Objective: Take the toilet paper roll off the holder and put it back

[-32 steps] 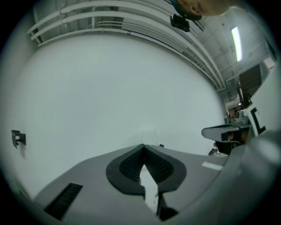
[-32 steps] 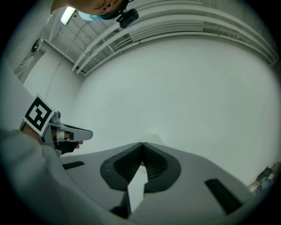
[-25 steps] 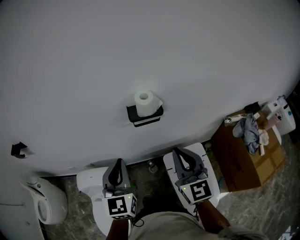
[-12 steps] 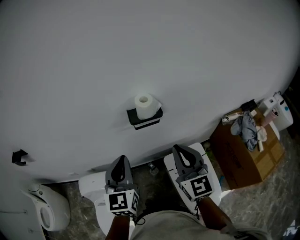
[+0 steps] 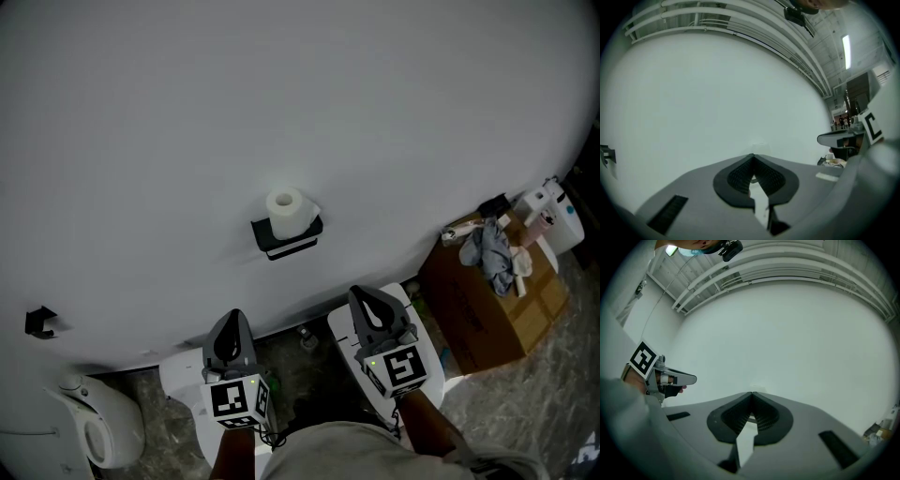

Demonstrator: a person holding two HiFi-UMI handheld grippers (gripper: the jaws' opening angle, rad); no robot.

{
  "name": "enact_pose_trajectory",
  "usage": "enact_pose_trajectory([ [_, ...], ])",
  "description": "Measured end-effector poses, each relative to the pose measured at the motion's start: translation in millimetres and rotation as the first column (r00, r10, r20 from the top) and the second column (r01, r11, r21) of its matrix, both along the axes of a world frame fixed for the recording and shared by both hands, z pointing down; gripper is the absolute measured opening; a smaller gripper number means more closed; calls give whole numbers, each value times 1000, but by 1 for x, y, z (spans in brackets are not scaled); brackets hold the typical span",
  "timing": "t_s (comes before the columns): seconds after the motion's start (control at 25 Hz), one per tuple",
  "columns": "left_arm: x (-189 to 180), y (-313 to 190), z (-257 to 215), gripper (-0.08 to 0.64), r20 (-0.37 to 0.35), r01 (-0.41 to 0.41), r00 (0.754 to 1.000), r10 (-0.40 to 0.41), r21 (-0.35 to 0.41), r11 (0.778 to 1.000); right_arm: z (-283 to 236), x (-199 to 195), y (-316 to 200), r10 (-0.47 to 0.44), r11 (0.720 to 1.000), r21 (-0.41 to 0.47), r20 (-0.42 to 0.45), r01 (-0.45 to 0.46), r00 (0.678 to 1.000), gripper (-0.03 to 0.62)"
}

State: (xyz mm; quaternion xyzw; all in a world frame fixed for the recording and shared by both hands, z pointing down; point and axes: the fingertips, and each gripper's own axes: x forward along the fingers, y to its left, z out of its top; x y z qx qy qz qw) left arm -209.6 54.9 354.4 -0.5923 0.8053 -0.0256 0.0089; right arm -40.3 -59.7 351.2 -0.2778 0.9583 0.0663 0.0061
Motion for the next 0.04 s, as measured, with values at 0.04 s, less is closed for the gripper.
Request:
enact_pose_trajectory([
  [0.04, 0, 0, 0, 8, 1, -1, 1000, 1, -1, 1000, 1, 1, -1, 0, 1000, 1, 3, 0, 1000, 3],
])
